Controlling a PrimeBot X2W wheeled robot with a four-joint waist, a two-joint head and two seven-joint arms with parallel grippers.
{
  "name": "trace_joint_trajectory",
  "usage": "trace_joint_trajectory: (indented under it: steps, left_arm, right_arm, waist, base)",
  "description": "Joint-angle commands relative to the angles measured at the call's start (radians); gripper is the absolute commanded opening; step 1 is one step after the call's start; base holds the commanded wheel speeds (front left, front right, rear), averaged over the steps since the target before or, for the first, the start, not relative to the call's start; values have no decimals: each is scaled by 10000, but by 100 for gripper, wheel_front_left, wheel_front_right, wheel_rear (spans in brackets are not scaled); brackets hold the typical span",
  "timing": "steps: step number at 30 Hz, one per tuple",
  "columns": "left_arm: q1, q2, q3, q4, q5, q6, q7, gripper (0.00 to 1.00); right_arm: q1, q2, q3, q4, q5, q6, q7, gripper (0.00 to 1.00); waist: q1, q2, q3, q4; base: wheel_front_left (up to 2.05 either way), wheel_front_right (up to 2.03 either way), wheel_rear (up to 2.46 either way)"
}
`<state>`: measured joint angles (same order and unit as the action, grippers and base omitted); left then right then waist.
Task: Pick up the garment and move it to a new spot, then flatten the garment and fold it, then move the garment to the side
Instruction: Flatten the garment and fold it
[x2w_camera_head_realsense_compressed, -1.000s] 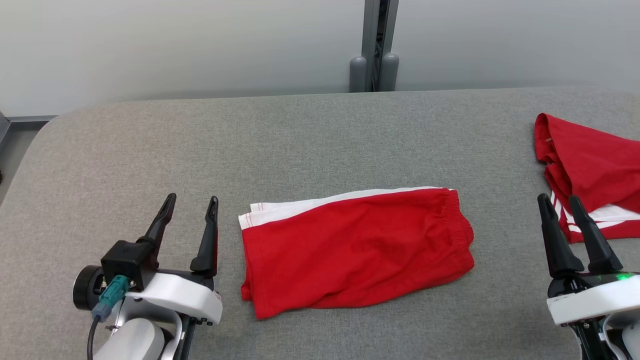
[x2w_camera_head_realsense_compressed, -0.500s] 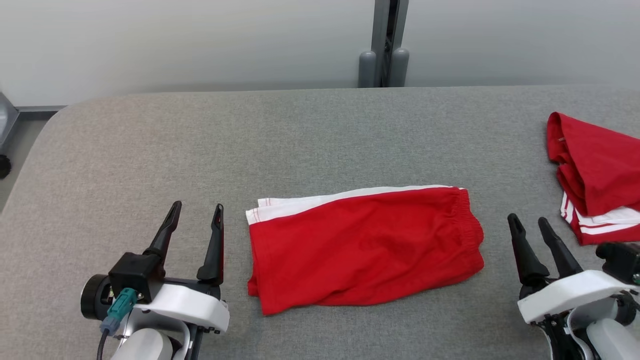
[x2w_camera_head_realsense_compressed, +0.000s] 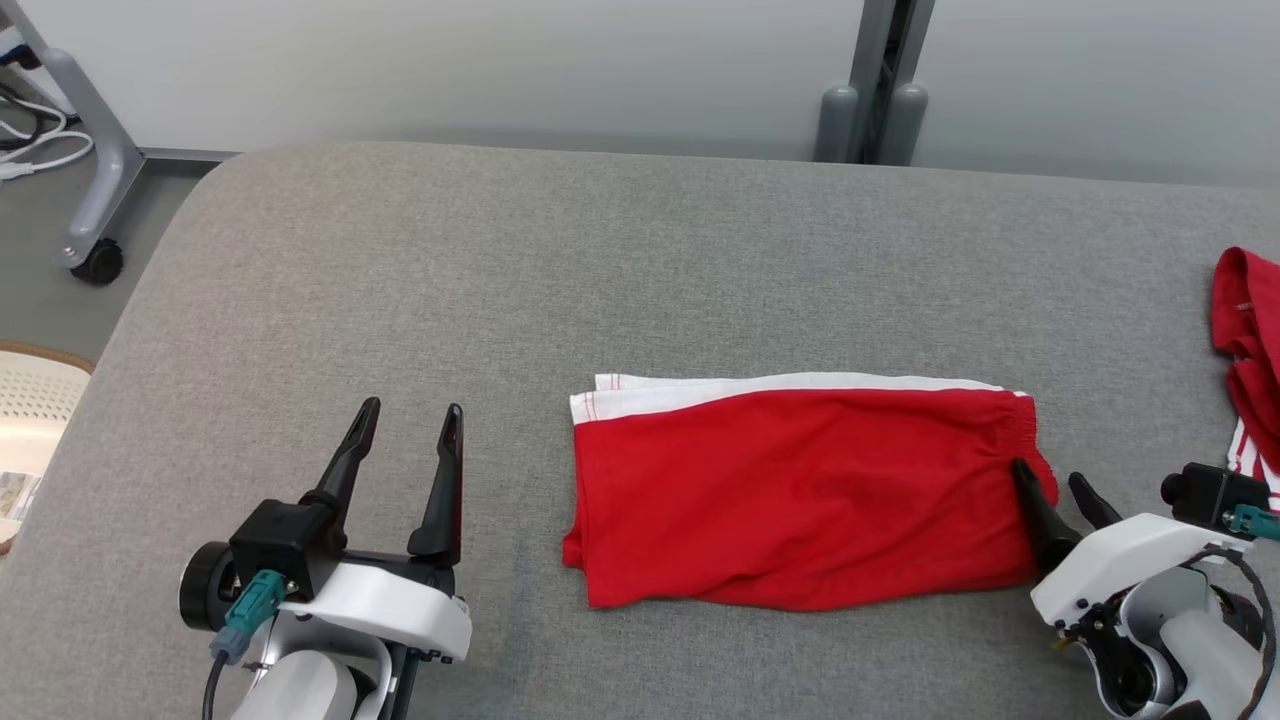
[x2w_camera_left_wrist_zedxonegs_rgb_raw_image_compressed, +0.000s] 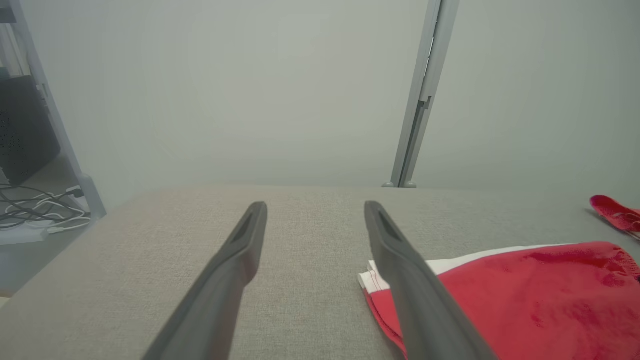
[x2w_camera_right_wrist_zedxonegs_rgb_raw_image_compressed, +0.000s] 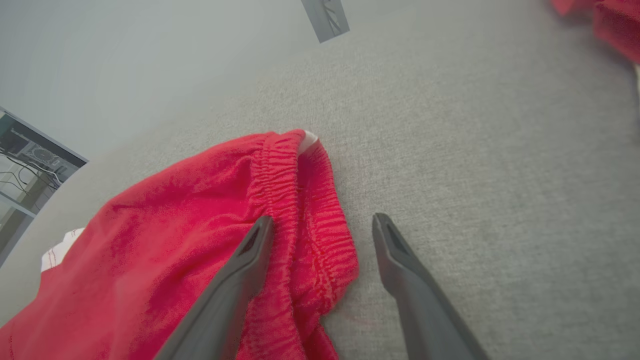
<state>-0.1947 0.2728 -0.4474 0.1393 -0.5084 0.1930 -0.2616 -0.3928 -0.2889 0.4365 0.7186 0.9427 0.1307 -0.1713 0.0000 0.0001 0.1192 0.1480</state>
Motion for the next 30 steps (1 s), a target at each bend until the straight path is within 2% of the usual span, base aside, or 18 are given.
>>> trace_joint_trajectory:
  steps: [1,6,14,15,16,17,18,26,30]
  left_arm:
    - [-77,-19,80,26,77,-80,-38,100]
    - [0,-117,158,99,150,-190,-38,100]
    - [51,-203,254,222,211,-299,-38,100]
    - [45,-213,260,238,223,-314,-38,100]
    - [29,-226,263,249,232,-345,-38,100]
    - [13,-237,270,261,233,-343,-38,100]
    - [-3,-247,276,273,242,-360,-38,100]
    - [32,-323,343,368,275,-451,-38,100]
    - [75,-359,366,386,283,-484,-38,100]
  right_arm:
    - [-258,-57,89,580,137,4,46,100]
    - [-363,138,405,1380,597,3,639,100]
    - [-54,331,991,1074,1592,3,1119,100]
    - [-67,296,1069,1032,1669,3,1131,88]
    - [-87,268,1163,1010,1738,3,1135,48]
    - [-122,246,1228,958,1783,3,1021,31]
    - [-163,223,1257,932,1837,3,906,0]
    - [-490,-295,1502,879,2165,3,-133,0]
    - [-490,-488,1568,859,2278,3,-306,0]
  waist:
    - [0,-1,26,192]
    - [0,-1,26,341]
    - [0,-1,-7,350]
    - [0,-1,-12,337]
    - [0,-1,-16,326]
    - [0,-1,-17,314]
    - [0,-1,-22,303]
    - [0,-1,-107,204]
    - [0,-1,-164,151]
  base:
    - [0,0,0]
    - [0,0,0]
    - [0,0,0]
    - [0,0,0]
    - [0,0,0]
    - [0,0,0]
    - [0,0,0]
    - [0,0,0]
    - [0,0,0]
